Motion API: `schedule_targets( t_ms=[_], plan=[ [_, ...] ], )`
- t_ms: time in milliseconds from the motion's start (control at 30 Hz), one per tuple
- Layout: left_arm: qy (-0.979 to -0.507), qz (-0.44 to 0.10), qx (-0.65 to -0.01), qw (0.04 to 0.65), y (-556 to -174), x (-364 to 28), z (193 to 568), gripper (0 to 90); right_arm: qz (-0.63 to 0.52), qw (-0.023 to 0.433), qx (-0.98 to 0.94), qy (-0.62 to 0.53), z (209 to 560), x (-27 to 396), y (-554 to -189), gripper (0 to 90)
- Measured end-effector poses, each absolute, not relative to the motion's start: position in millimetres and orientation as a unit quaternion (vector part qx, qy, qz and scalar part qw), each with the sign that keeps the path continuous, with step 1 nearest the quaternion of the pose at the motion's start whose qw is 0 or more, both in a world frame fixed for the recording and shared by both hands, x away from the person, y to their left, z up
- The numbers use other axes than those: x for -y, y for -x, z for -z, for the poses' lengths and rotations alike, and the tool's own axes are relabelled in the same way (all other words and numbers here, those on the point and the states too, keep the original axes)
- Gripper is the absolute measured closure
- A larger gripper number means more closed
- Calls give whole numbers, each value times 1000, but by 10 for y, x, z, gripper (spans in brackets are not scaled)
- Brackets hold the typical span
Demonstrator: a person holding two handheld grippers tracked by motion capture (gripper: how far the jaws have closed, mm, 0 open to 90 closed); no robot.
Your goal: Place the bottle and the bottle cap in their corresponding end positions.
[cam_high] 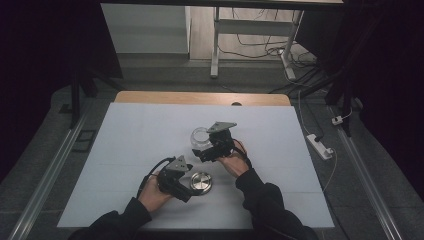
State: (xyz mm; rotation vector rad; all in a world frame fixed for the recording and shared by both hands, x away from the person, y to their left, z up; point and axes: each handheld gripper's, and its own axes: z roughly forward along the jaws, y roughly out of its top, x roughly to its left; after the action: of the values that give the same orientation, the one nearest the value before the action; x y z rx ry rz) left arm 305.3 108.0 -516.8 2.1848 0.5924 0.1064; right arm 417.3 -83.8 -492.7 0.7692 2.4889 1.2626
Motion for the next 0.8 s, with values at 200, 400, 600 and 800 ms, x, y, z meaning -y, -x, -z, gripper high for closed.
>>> schedule_targets(
  t_ms=[200, 400, 600, 800],
  plan=[
    [-862, -44, -253, 436, -3023, -1235, 5093, 37, -433, 131, -853, -260, 4865, 856, -4102, 0],
    [-854, -46, -272, 440, -2989, -1375, 5056, 26, -433, 135, -853, -257, 4826, 884, -4029, 0],
    [-850, -42, -280, 444, -2953, -1458, 5038, 8, -440, 129, -850, -260, 4811, 979, -3956, 0],
    [-849, -50, -294, 437, -2906, -1525, 5057, 0, -447, 116, -847, -263, 4830, 1032, -3910, 0]
  ],
)
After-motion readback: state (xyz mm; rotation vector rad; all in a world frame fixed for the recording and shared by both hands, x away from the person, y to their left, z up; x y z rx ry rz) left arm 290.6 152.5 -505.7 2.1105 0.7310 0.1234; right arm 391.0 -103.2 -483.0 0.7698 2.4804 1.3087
